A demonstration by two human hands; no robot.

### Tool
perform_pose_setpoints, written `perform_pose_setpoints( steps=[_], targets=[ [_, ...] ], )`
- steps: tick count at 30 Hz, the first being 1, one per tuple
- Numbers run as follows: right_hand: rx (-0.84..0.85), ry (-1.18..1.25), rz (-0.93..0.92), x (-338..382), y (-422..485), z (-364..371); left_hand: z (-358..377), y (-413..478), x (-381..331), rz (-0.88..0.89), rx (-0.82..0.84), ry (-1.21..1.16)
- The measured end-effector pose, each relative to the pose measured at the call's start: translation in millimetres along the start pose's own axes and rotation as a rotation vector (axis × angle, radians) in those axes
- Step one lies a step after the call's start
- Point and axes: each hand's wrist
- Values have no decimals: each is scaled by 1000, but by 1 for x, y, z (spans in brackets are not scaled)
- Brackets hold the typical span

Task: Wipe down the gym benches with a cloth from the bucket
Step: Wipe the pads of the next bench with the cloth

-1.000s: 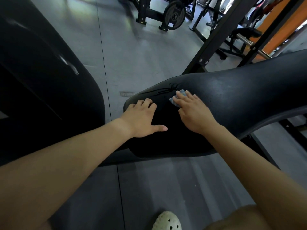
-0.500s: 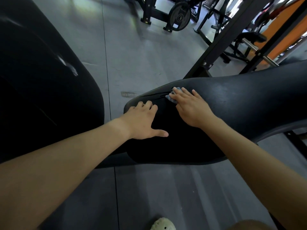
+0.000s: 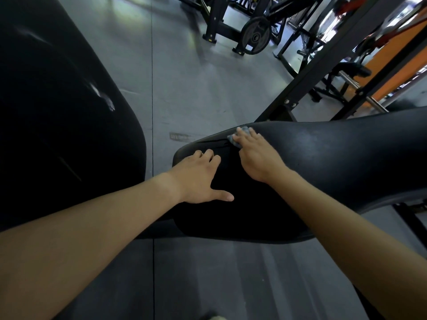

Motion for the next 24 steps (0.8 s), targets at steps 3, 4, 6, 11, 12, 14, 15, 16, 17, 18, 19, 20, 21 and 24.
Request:
perform_pose_setpoints(
  steps=[3,4,6,11,12,14,15,16,17,18,19,20,21,24],
  targets=[
    [45,10,-120,18,-24,1,0,0,0,9,-11,-2],
    [69,2,-154,20,-30,1,0,0,-1,12,-17,-1],
    [96,-35,-190,13,-34,-2,1,-1,-1,12,-19,5],
    [-57,-55,86,-30,-8,-10,-1,-3,-1,-3,11,15],
    [-81,-52,148,-32,-1,-10,-1,-4,-1,-6,12,15],
    [-98,-51,207,-27,8,-5,-1,-5,0,-14,12,23],
    [-95,-46,204,-20,8,-3,-1,-5,0,-17,12,28],
    [-81,-38,178,-13,7,-1,0,-5,0,-19,10,31],
    [-61,-24,135,-6,2,-1,1,-5,0,-22,8,29],
    [-41,-8,85,1,-4,0,2,-6,0,-25,6,26],
    [-25,6,33,9,-12,-1,4,-7,0,-29,3,23],
    [-10,17,-22,17,-21,0,5,-8,0,-34,-2,20],
    [6,31,-75,26,-31,1,6,-10,-1,-43,-2,13],
    [68,33,-190,46,-55,5,9,-16,-3,-89,-14,-9]
  ],
)
Point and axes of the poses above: each hand's wrist, its own y-axis towards the middle knuckle, its own z-axis out of the palm, x = y × z, and after that the axes turned 15 degrees about -z, right-handed
